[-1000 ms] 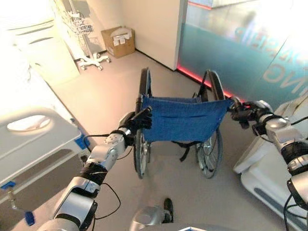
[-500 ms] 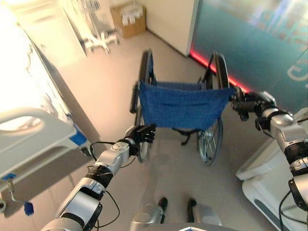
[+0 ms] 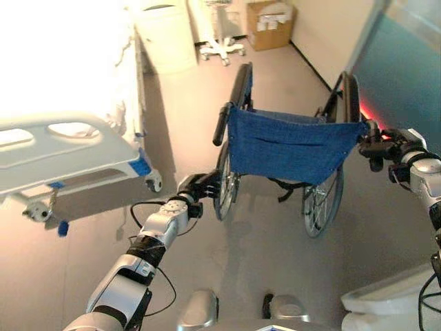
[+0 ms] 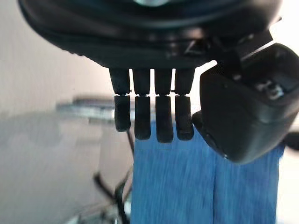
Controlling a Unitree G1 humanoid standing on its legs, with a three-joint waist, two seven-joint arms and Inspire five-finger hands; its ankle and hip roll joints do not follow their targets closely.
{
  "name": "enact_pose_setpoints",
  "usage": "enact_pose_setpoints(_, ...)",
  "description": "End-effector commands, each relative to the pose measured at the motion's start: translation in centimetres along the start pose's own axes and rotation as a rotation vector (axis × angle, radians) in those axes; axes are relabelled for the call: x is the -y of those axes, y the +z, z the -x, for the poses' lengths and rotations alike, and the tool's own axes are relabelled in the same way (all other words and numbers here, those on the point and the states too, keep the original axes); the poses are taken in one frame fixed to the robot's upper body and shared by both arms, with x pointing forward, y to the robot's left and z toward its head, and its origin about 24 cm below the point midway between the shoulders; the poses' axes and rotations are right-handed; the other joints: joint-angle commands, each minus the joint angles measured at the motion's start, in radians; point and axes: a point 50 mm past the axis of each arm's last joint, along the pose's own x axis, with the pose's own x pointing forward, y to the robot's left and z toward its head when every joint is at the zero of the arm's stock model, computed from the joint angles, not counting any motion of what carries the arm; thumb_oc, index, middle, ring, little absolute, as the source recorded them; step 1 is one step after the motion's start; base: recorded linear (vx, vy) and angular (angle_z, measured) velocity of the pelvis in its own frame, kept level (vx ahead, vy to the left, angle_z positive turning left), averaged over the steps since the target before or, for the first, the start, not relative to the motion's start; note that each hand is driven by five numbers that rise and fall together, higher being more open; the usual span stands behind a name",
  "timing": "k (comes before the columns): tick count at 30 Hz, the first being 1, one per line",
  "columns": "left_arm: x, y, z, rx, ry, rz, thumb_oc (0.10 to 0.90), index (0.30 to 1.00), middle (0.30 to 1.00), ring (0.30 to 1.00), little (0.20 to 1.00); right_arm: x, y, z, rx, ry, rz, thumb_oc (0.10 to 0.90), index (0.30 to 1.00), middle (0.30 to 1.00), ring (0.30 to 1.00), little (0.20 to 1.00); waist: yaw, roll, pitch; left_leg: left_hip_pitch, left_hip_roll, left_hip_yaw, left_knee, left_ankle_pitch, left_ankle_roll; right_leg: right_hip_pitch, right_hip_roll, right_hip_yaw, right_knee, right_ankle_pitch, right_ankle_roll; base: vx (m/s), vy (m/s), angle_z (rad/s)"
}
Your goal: Push the wheelchair next to the bed
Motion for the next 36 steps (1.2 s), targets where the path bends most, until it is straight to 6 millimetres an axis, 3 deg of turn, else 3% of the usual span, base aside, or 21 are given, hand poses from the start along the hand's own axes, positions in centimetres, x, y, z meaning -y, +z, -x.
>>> enact_pose_setpoints(1, -0.9, 5.6, 0.0, 0.224, 0.042, 0.008, 0.400, 0.300, 0.300, 0.300, 0.300, -9.8, 11.7, 2.2, 0.539, 0.327, -0.014, 0.400, 0.300, 0.300, 0.300, 0.300, 0.100, -0.018, -0.092, 0.077, -0.013, 0.108, 0.051, -0.113, 0.036, -0.042, 0.044, 0.005, -0.021, 0.120, 0.023, 0.20, -0.092, 0.03)
enact_pose_setpoints(2, -1.1, 5.8, 0.0, 0.231, 0.057, 0.016, 0.400, 0.300, 0.300, 0.300, 0.300, -9.9, 11.8, 2.2, 0.537, 0.322, -0.013, 0.400, 0.300, 0.300, 0.300, 0.300, 0.103, -0.011, -0.095, 0.078, -0.016, 0.123, -0.006, -0.105, 0.032, -0.031, 0.055, -0.005, -0.025, 0.110, 0.023, 0.27, -0.101, 0.17)
enact_pose_setpoints(4, -1.4, 6.3, -0.1, 0.256, 0.115, 0.049, 0.400, 0.300, 0.300, 0.300, 0.300, -9.9, 12.1, 2.0, 0.525, 0.287, -0.009, 0.400, 0.300, 0.300, 0.300, 0.300, 0.119, 0.012, -0.096, 0.058, -0.026, 0.241, -0.222, -0.072, 0.021, 0.042, 0.099, -0.045, -0.053, 0.075, 0.022, 0.31, -0.082, 0.32)
enact_pose_setpoints(5, -1.4, 6.3, -0.1, 0.263, 0.123, 0.048, 0.400, 0.300, 0.300, 0.300, 0.300, -9.8, 12.0, 2.0, 0.520, 0.281, -0.010, 0.400, 0.300, 0.300, 0.300, 0.300, 0.123, 0.013, -0.099, 0.052, -0.035, 0.248, -0.251, -0.080, 0.011, 0.065, 0.105, -0.042, -0.059, 0.057, 0.028, 0.34, -0.076, 0.21)
enact_pose_setpoints(7, -1.8, 6.4, 0.1, 0.292, 0.148, 0.021, 0.400, 0.300, 0.300, 0.300, 0.300, -9.5, 11.3, 1.8, 0.506, 0.256, -0.006, 0.400, 0.300, 0.300, 0.300, 0.300, 0.137, 0.019, -0.106, 0.021, -0.043, 0.299, -0.365, -0.033, 0.007, 0.112, 0.122, -0.055, -0.076, 0.038, 0.033, 0.28, -0.072, -0.08)
enact_pose_setpoints(8, -2.2, 6.5, 0.3, 0.311, 0.148, -0.002, 0.764, 0.846, 0.846, 0.846, 0.846, -8.9, 10.6, 1.6, 0.489, 0.234, -0.002, 0.400, 0.300, 0.300, 0.300, 0.300, 0.152, 0.020, -0.115, -0.007, -0.043, 0.315, -0.431, 0.027, 0.001, 0.150, 0.135, -0.060, -0.089, 0.019, 0.030, 0.22, -0.071, -0.29)
enact_pose_setpoints(9, -2.4, 6.6, 0.4, 0.306, 0.141, -0.006, 0.800, 0.900, 0.900, 0.900, 0.900, -8.7, 10.3, 1.6, 0.483, 0.230, 0.000, 0.400, 0.300, 0.300, 0.300, 0.300, 0.161, 0.016, -0.119, -0.015, -0.053, 0.305, -0.439, 0.035, 0.000, 0.161, 0.134, -0.059, -0.092, 0.010, 0.030, 0.25, -0.085, -0.46)
enact_pose_setpoints(12, -3.4, 6.7, 0.5, 0.279, 0.100, -0.028, 0.800, 0.900, 0.900, 0.900, 0.900, -8.0, 10.3, 1.1, 0.469, 0.233, 0.014, 0.400, 0.300, 0.300, 0.300, 0.300, 0.190, 0.008, -0.136, -0.021, -0.071, 0.294, -0.422, 0.003, 0.030, 0.167, 0.129, -0.053, -0.090, -0.005, 0.033, 0.21, -0.032, -0.69)
enact_pose_setpoints(15, -4.1, 7.2, 0.8, 0.305, 0.114, -0.014, 0.800, 0.900, 0.900, 0.900, 0.900, -7.7, 9.8, 0.7, 0.447, 0.235, 0.020, 0.400, 0.300, 0.300, 0.300, 0.300, 0.223, -0.001, -0.155, -0.004, -0.094, 0.269, -0.376, -0.058, 0.076, 0.181, 0.093, -0.070, -0.046, -0.021, 0.053, 0.24, 0.033, -0.98)
enact_pose_setpoints(18, -4.6, 9.0, 1.3, 0.399, 0.166, 0.058, 0.800, 0.900, 0.900, 0.900, 0.900, -7.5, 9.0, 0.5, 0.436, 0.222, 0.003, 0.400, 0.300, 0.300, 0.300, 0.300, 0.234, -0.011, -0.161, 0.028, -0.123, 0.231, -0.381, -0.083, 0.113, 0.148, 0.041, -0.088, 0.102, 0.035, 0.097, 0.20, 0.082, -0.27)
enact_pose_setpoints(19, -4.4, 9.7, 1.5, 0.431, 0.175, 0.083, 0.800, 0.900, 0.900, 0.900, 0.900, -7.7, 8.6, 0.5, 0.432, 0.220, -0.005, 0.400, 0.300, 0.300, 0.300, 0.300, 0.236, -0.009, -0.160, 0.053, -0.132, 0.210, -0.394, -0.085, 0.120, 0.118, -0.008, -0.098, 0.235, 0.093, 0.120, 0.20, 0.114, 0.27)
enact_pose_setpoints(21, -4.1, 10.2, 1.6, 0.458, 0.176, 0.087, 0.800, 0.900, 0.900, 0.900, 0.900, -7.7, 8.3, 0.6, 0.430, 0.221, -0.003, 0.400, 0.300, 0.300, 0.300, 0.300, 0.230, -0.004, -0.158, 0.071, -0.132, 0.203, -0.398, -0.088, 0.124, 0.087, -0.037, -0.087, 0.338, 0.119, 0.128, 0.13, 0.111, 0.36)
enact_pose_setpoints(22, -3.6, 10.6, 1.7, 0.475, 0.162, 0.085, 0.800, 0.900, 0.900, 0.900, 0.900, -7.6, 7.9, 0.6, 0.427, 0.221, -0.005, 0.400, 0.300, 0.300, 0.300, 0.300, 0.220, 0.014, -0.157, 0.079, -0.115, 0.205, -0.397, -0.075, 0.129, 0.058, -0.036, -0.084, 0.398, 0.159, 0.115, 0.12, 0.105, 0.62)
enact_pose_setpoints(24, -2.9, 11.0, 1.9, 0.495, 0.150, 0.092, 0.800, 0.900, 0.900, 0.900, 0.900, -7.6, 7.6, 0.7, 0.420, 0.219, -0.002, 0.400, 0.300, 0.300, 0.300, 0.300, 0.206, 0.019, -0.152, 0.111, -0.115, 0.189, -0.401, -0.087, 0.132, 0.031, -0.068, -0.077, 0.450, 0.179, 0.112, 0.14, 0.047, 0.71)
enact_pose_setpoints(26, -2.4, 11.9, 2.0, 0.529, 0.149, 0.106, 0.800, 0.900, 0.900, 0.900, 0.900, -7.7, 8.1, 0.6, 0.424, 0.224, -0.002, 0.400, 0.300, 0.300, 0.300, 0.300, 0.204, 0.021, -0.150, 0.140, -0.113, 0.171, -0.413, -0.098, 0.129, 0.016, -0.093, -0.093, 0.365, 0.166, 0.110, 0.16, -0.064, 0.65)
enact_pose_setpoints(27, -2.4, 11.9, 2.0, 0.529, 0.149, 0.106, 0.800, 0.900, 0.900, 0.900, 0.900, -7.7, 8.2, 0.6, 0.424, 0.224, -0.002, 0.400, 0.300, 0.300, 0.300, 0.300, 0.203, 0.021, -0.148, 0.142, -0.113, 0.170, -0.413, -0.098, 0.129, 0.019, -0.093, -0.095, 0.363, 0.166, 0.110, 0.11, -0.100, 0.38)
enact_pose_setpoints(31, -2.5, 12.9, 2.4, 0.585, 0.208, 0.221, 0.800, 0.900, 0.900, 0.900, 0.900, -8.0, 9.5, 0.8, 0.451, 0.233, -0.011, 0.400, 0.300, 0.300, 0.300, 0.300, 0.192, 0.025, -0.133, 0.182, -0.101, 0.145, -0.424, -0.104, 0.103, -0.025, -0.093, -0.112, 0.166, 0.152, 0.111, 0.05, -0.096, 0.09)
enact_pose_setpoints(34, -2.0, 12.8, 2.6, 0.617, 0.241, 0.279, 0.800, 0.900, 0.900, 0.900, 0.900, -8.4, 10.2, 1.0, 0.474, 0.241, -0.007, 0.400, 0.300, 0.300, 0.300, 0.300, 0.156, 0.020, -0.123, 0.220, -0.094, 0.122, -0.449, -0.126, 0.094, -0.104, -0.060, -0.084, 0.006, 0.192, 0.123, 0.04, -0.129, 0.09)
enact_pose_setpoints(36, -1.5, 12.8, 2.7, 0.618, 0.217, 0.272, 0.800, 0.900, 0.900, 0.900, 0.900, -8.5, 10.2, 1.1, 0.476, 0.234, -0.007, 0.400, 0.300, 0.300, 0.300, 0.300, 0.129, 0.012, -0.120, 0.239, -0.105, 0.102, -0.464, -0.146, 0.101, -0.176, -0.048, -0.043, -0.004, 0.249, 0.138, 0.05, -0.140, 0.58)
